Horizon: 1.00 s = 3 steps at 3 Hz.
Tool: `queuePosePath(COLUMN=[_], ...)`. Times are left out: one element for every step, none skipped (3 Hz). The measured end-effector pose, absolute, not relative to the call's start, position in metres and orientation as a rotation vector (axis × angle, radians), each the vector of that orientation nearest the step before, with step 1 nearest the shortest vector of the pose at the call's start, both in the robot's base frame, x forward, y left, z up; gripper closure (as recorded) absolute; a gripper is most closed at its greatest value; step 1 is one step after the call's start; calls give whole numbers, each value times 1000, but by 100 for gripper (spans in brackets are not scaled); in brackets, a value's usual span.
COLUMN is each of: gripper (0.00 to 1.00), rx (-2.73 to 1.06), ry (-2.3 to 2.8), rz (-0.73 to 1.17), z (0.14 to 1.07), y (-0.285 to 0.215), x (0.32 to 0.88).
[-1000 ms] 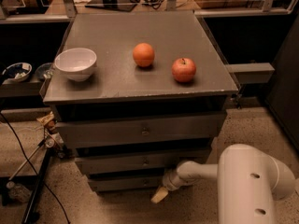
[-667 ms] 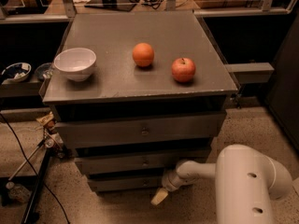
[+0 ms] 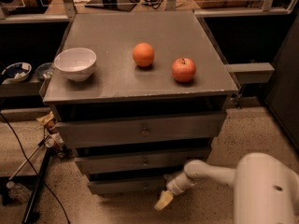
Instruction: Open bottom drawer
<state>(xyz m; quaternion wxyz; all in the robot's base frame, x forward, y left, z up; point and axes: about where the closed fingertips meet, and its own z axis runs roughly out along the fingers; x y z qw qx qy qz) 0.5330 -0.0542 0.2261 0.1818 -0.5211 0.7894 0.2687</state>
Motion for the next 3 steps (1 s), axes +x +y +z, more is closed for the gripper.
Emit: queuePosePath(gripper=[0, 0, 0], rx=[-1447, -1448, -1438], ry=[2160, 2163, 2204], rz=[949, 929, 826], z=[277, 273, 262], y=[-71, -70, -71], x=[492, 494, 511])
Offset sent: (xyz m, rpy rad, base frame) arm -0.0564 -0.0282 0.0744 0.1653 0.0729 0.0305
